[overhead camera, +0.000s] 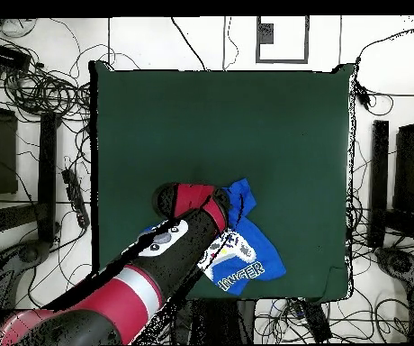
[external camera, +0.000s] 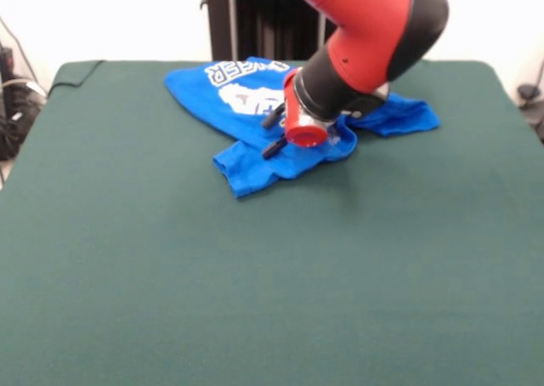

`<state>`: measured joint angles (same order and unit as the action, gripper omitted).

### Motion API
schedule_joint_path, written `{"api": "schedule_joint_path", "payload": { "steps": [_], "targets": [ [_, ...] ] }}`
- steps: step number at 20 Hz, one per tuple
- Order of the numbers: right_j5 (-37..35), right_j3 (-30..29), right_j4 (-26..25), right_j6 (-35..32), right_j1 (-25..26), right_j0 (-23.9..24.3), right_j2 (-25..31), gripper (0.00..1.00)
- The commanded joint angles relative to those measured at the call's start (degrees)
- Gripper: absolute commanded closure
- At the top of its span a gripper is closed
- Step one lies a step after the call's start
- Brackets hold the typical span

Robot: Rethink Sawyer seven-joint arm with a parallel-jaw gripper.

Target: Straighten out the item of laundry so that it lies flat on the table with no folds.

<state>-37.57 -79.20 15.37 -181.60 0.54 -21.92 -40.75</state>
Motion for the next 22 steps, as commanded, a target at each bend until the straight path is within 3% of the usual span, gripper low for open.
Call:
{"api": "schedule_joint_path", "payload": {
  "steps": [1,7,13,19,22],
  "targets": [
    [2.91,0.17,3.91,-10.48,2.66,-0.17,6.09,0.0],
    [2.71,-1.33,2.45,-9.1,1.44,-0.07,4.86,0.0],
    [13.68,-3.99,-0.12,-3.35,-0.14,3.71,8.27,0.0],
    [19.87,-2.92,-6.04,3.92,-1.71,6.63,9.17,0.0],
    [25.46,-0.79,-11.85,8.88,-2.28,9.95,11.17,0.0]
  ]
}}
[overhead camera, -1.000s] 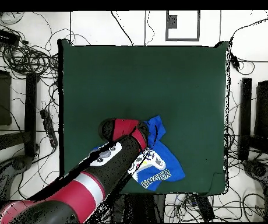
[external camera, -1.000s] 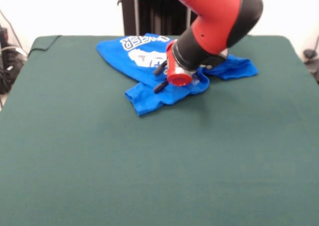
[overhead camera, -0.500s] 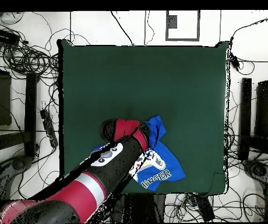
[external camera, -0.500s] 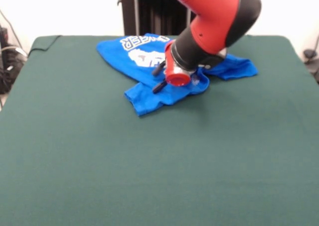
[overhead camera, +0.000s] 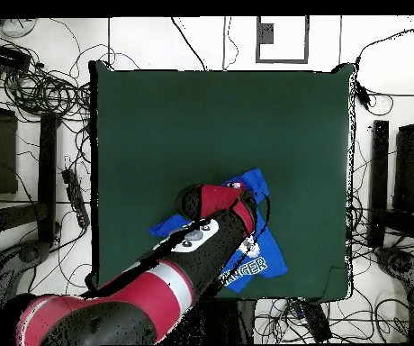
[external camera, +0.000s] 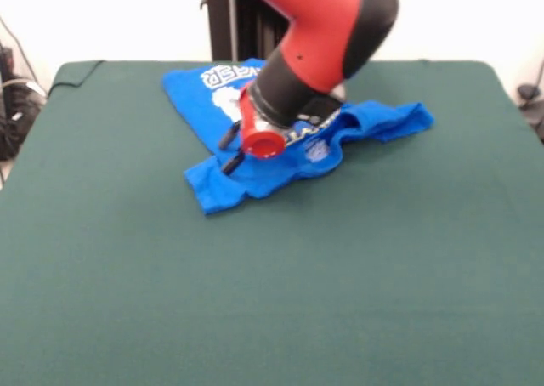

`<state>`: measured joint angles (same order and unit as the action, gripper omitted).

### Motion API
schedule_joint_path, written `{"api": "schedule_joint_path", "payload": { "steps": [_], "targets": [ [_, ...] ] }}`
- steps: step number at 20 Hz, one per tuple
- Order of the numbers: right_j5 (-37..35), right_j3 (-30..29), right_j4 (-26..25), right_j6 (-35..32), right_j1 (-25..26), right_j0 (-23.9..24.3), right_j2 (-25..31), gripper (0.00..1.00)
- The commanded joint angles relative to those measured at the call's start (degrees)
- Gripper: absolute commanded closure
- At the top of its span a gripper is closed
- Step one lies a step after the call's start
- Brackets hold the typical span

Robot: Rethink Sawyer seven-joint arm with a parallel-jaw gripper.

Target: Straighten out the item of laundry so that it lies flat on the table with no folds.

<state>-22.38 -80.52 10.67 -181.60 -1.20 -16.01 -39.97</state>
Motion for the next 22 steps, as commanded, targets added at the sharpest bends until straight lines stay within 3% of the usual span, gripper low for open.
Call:
{"api": "schedule_joint_path", "payload": {
  "steps": [1,8,22],
  "targets": [
    [11.22,0.99,-8.45,9.18,-0.59,4.74,10.96,0.0],
    [13.16,3.71,-16.18,7.66,-0.23,6.23,11.41,0.0],
    [10.87,4.19,-22.76,4.76,-0.74,6.06,9.98,0.0]
  ]
}}
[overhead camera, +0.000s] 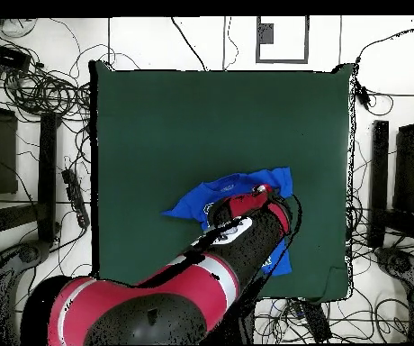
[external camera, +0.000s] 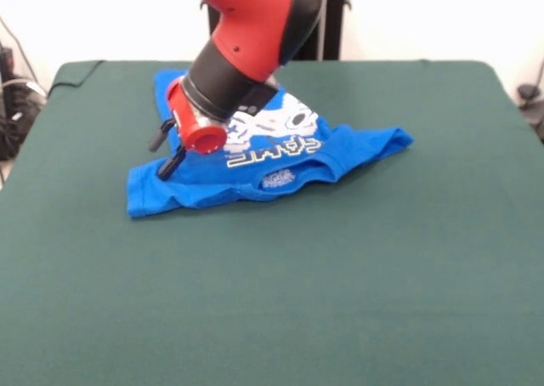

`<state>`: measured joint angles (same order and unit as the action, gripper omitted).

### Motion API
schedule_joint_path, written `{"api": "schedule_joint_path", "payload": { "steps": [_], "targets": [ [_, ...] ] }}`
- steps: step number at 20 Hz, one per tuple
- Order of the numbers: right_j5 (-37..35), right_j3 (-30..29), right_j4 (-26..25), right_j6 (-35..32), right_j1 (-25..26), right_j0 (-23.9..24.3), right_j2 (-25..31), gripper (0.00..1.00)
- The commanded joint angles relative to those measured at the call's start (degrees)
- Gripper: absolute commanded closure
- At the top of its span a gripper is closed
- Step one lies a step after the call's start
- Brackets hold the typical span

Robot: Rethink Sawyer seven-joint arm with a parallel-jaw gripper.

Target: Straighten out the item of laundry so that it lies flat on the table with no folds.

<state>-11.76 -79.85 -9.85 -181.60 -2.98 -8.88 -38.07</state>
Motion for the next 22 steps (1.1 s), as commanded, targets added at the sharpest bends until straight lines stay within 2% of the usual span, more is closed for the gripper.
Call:
{"api": "schedule_joint_path", "payload": {
  "steps": [1,5,11,14,19,22],
  "targets": [
    [0.14,3.61,-2.42,4.54,1.15,-1.17,7.92,0.0],
    [-0.14,3.48,-4.02,4.78,1.15,-1.17,7.1,0.0],
    [6.73,5.52,-7.59,4.36,2.63,0.23,7.21,0.0],
    [12.79,6.92,-9.47,3.32,4.06,0.76,6.02,0.0],
    [15.88,8.35,-9.24,1.48,6.01,-0.02,2.51,0.0],
    [18.33,10.24,-7.23,0.5,9.08,-1.16,-1.16,0.0]
  ]
}}
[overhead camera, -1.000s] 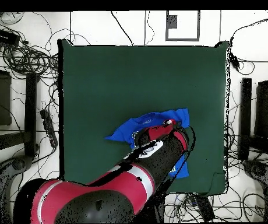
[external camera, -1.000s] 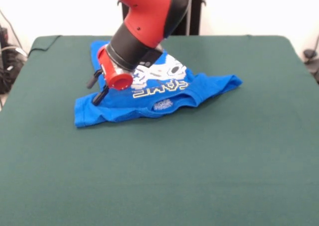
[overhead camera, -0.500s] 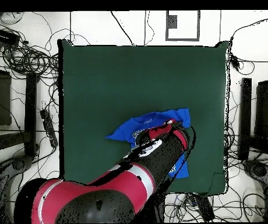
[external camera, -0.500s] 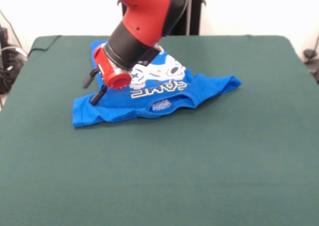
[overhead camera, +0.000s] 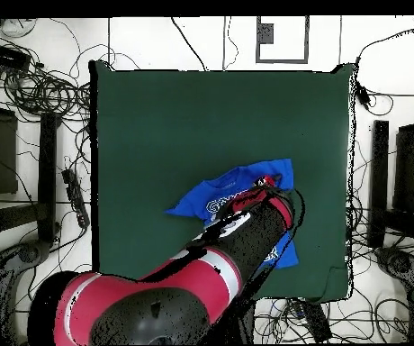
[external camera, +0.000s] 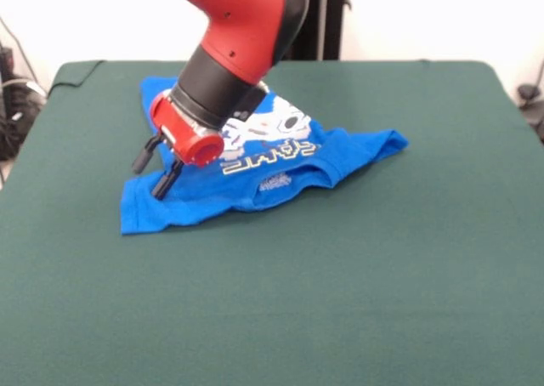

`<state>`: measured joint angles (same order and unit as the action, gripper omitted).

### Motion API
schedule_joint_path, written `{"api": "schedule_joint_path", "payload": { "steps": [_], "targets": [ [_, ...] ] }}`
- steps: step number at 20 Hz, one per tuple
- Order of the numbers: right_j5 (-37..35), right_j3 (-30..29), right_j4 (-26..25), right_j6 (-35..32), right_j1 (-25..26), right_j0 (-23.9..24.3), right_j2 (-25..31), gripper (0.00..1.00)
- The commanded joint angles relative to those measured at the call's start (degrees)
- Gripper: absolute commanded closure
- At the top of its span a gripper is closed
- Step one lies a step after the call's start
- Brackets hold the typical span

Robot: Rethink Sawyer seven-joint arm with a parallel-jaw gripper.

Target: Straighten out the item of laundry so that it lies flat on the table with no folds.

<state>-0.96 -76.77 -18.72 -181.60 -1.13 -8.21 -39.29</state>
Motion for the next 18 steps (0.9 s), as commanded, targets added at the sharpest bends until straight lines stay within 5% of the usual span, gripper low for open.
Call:
{"api": "schedule_joint_path", "payload": {
  "steps": [1,10,18],
  "targets": [
    [7.75,7.39,2.14,0.43,7.82,-2.03,-0.73,0.0],
    [11.82,7.14,3.12,1.33,12.22,-1.12,-6.33,0.0],
    [10.99,4.49,-4.79,4.89,7.05,1.5,-4.83,0.0]
  ]
}}
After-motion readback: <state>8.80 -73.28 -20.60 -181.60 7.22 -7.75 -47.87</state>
